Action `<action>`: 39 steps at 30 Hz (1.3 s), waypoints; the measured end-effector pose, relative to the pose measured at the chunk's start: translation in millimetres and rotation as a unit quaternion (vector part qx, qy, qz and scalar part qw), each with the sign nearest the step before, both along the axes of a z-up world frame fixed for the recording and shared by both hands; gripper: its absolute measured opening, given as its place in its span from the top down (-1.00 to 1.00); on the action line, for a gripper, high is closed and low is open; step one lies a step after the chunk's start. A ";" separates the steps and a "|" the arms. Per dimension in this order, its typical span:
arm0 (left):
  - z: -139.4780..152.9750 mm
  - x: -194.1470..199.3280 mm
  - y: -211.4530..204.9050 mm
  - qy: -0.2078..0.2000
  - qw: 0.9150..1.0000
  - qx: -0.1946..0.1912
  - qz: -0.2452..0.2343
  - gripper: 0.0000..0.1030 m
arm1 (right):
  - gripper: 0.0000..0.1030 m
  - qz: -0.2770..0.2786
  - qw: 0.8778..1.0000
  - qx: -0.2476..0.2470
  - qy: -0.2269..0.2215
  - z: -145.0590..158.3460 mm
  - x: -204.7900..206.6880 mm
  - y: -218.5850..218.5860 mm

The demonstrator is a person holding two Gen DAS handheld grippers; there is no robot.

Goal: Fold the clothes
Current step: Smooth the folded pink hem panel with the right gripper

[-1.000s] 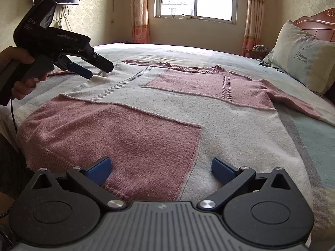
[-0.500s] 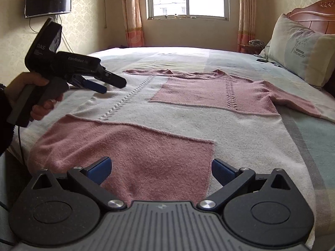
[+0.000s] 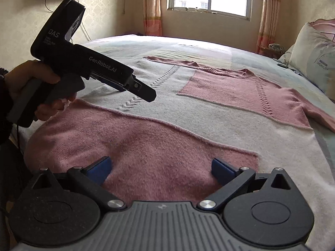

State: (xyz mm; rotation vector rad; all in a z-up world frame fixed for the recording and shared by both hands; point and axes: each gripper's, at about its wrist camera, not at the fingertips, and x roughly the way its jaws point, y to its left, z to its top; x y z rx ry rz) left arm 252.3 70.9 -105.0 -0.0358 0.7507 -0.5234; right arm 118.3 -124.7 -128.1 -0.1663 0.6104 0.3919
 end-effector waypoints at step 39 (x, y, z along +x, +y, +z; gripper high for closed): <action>4.7 -2.6 11.8 0.013 0.999 -0.023 -0.019 -0.99 | -1.00 -0.182 0.980 -0.015 0.082 26.5 12.8 -68.2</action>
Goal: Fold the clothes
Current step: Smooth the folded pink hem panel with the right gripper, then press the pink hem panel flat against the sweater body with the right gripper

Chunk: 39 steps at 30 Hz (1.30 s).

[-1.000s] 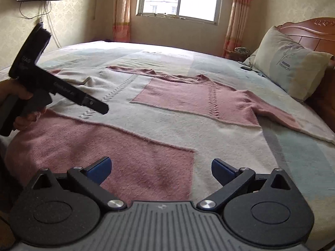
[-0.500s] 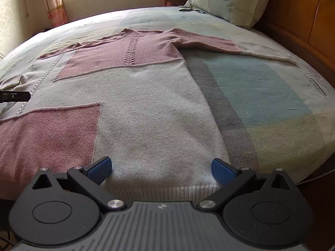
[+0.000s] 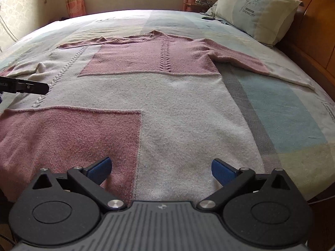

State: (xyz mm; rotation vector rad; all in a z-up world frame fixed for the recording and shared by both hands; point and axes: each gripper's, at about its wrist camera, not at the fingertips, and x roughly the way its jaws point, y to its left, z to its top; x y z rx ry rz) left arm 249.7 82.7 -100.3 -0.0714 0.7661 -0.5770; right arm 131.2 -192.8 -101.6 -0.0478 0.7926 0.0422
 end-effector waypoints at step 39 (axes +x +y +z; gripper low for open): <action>-1.3 -1.5 9.1 0.006 1.000 -0.011 0.002 -0.99 | -1.00 0.289 0.957 -0.033 -0.008 -12.6 -14.0 204.3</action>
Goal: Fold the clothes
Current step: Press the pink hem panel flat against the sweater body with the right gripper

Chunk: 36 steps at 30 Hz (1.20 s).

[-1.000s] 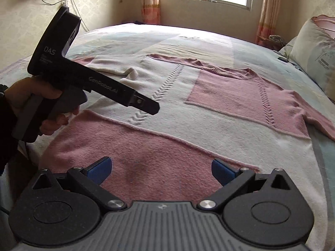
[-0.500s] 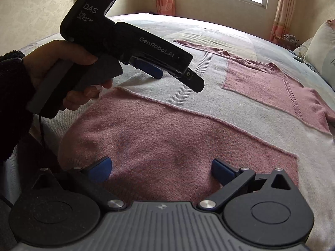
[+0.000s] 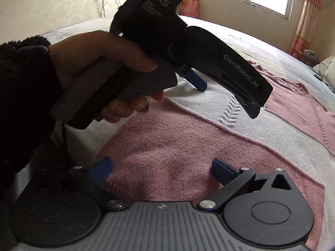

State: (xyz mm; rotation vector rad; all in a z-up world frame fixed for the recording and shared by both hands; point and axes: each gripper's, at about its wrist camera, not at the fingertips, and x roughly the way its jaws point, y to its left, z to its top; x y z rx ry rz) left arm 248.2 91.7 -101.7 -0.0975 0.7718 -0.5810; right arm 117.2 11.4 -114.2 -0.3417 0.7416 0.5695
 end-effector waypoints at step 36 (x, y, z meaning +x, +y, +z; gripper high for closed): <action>0.7 -59.4 -55.2 -0.043 0.990 0.126 0.046 -0.99 | -1.00 -0.158 0.985 0.063 0.001 -3.1 4.1 -127.4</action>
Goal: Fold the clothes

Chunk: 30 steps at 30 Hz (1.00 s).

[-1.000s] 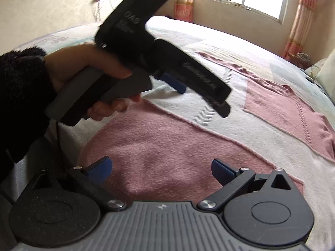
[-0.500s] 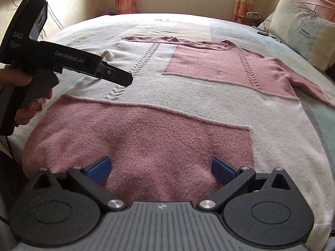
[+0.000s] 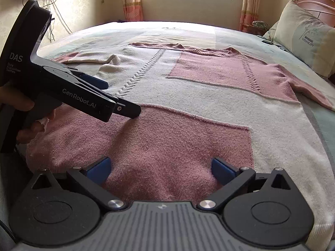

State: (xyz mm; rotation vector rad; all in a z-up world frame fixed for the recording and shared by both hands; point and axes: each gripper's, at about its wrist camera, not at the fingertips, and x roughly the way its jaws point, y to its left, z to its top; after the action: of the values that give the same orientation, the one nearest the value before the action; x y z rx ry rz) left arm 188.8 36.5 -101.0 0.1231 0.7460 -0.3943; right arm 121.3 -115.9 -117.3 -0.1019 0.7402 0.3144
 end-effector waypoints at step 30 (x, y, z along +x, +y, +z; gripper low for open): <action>45.5 164.8 173.3 0.054 0.952 -0.082 0.291 -0.99 | -1.00 -0.006 0.989 0.149 0.022 6.6 88.9 -73.2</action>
State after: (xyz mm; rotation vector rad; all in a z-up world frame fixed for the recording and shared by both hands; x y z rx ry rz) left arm 353.6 209.8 -55.4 -0.2754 0.8156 0.1030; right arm 210.2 -189.2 -110.7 0.1918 0.7289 0.4127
